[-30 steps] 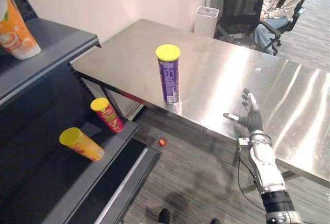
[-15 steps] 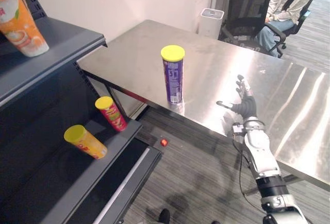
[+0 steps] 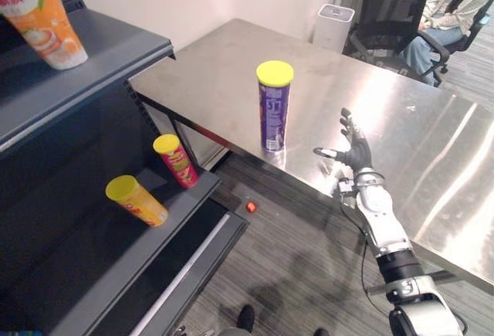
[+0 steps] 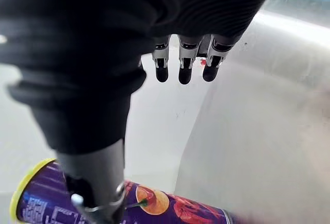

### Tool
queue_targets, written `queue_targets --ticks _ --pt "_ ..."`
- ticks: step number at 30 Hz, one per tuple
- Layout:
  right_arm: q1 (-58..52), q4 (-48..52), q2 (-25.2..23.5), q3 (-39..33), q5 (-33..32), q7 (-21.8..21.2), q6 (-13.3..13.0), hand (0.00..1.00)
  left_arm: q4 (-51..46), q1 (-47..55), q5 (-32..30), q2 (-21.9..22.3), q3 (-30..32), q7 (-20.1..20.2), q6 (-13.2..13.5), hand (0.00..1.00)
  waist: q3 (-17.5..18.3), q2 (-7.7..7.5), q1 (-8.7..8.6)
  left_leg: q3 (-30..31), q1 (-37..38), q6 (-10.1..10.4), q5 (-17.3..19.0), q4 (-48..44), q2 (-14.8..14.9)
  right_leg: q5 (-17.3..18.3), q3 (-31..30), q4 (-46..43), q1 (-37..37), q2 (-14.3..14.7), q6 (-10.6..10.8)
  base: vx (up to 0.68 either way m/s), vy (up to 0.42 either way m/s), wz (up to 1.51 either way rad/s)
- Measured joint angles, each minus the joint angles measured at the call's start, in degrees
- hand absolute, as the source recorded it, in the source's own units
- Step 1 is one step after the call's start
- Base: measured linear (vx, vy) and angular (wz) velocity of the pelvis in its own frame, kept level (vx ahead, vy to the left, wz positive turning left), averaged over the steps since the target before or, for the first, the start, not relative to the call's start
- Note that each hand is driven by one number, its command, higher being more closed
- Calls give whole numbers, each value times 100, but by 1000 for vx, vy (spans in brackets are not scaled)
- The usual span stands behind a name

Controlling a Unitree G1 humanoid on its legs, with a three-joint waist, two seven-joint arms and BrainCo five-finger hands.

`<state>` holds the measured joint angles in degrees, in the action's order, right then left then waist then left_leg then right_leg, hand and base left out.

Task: Put the gum and the chips on the shelf.

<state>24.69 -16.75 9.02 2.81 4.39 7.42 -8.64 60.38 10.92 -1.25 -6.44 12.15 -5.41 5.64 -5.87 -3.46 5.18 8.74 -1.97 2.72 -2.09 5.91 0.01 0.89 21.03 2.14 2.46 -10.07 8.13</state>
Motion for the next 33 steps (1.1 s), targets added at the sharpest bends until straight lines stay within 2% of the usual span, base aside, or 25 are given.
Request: queue_targets --ticks 12,15,22,25,33 --pt "327 -13 -10 20 -101 203 0 0 -10 -4 43 -1 6 -57 -3 0 -157 -21 42 281 -94 25 -80 1 -23 8 292 37 83 9 -8 -20 -8 12" --pt "332 -16 -11 30 -109 209 3 0 -16 -17 52 -1 21 -71 -10 0 -191 -45 149 316 -110 30 -88 1 -24 11 341 39 89 12 -13 3 -6 9" --pt "634 -219 -64 50 -262 223 20 0 -130 -12 57 0 56 -84 -76 0 -225 -72 182 463 -199 42 -123 0 -48 12 476 57 88 9 -14 4 -2 10" --pt "692 -219 -65 51 -264 228 54 0 -174 -21 101 0 63 -91 -76 0 -280 -89 283 473 -199 45 -128 0 -46 12 497 58 94 13 -14 -1 -2 3" --pt "1112 -219 1 123 -271 258 92 0 -165 -42 113 0 49 -101 -77 0 -311 -109 312 631 -297 50 -201 -1 -15 28 569 -25 47 9 -43 -10 -4 10"
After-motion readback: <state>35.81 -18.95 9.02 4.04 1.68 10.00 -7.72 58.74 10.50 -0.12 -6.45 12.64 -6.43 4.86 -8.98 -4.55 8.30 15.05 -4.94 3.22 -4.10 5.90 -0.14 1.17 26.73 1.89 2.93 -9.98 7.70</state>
